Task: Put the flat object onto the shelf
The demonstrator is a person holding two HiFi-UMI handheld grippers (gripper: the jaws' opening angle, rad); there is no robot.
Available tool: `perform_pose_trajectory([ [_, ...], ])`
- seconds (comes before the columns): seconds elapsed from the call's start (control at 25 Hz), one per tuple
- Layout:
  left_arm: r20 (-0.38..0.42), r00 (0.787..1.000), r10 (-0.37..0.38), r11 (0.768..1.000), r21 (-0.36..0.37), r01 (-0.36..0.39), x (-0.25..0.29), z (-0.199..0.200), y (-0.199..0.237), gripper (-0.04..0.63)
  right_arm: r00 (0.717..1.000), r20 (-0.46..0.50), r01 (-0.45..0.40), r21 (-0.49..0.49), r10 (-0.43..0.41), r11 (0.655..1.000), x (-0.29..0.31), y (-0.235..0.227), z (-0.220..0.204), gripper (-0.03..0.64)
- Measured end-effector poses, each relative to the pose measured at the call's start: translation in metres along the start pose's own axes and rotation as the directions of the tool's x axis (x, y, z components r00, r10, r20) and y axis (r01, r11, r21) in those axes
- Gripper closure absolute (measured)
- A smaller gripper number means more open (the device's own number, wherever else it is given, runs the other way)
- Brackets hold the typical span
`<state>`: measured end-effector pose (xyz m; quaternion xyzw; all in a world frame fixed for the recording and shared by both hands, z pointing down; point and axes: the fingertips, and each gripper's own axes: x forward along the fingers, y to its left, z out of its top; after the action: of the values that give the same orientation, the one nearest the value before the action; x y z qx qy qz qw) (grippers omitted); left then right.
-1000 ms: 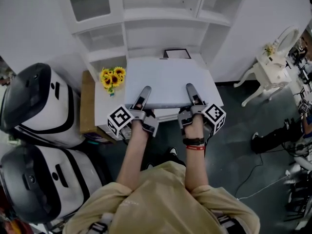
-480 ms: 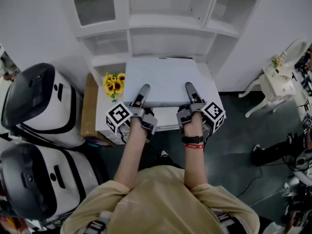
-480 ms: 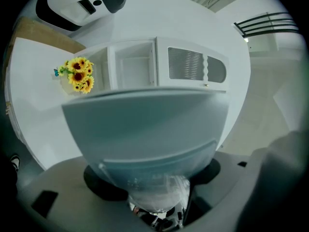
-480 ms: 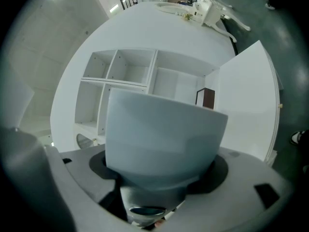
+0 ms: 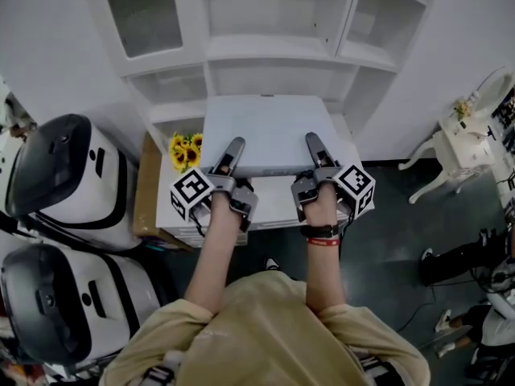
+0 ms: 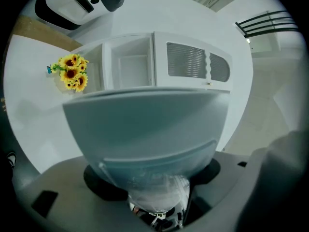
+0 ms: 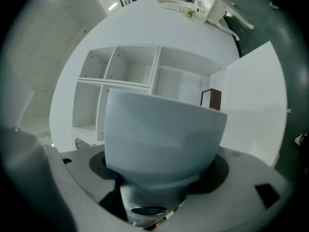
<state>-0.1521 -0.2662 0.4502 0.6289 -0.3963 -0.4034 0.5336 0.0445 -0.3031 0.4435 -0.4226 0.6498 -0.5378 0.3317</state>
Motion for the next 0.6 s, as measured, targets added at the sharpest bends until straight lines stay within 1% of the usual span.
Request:
perform_pose_trajectory([
  [0.24, 0.006, 0.999, 0.039, 0.999, -0.018, -0.039, 0.034, -0.001, -0.017, 0.253, 1.000, 0.011, 0.017, 0.031, -0.017, 0.999, 0.022, 0.014, 0.031, 0.252],
  [0.48, 0.007, 0.999, 0.035, 0.999, 0.000, -0.035, 0.046, 0.006, -0.031, 0.253, 1.000, 0.014, -0.007, 0.049, 0.007, 0.999, 0.033, 0.026, 0.037, 0.252],
  [0.6, 0.008, 1.000, 0.018, 1.000, -0.024, -0.018, 0.051, 0.008, -0.040, 0.253, 1.000, 0.016, -0.010, 0.037, 0.010, 0.999, 0.035, 0.036, 0.040, 0.252],
])
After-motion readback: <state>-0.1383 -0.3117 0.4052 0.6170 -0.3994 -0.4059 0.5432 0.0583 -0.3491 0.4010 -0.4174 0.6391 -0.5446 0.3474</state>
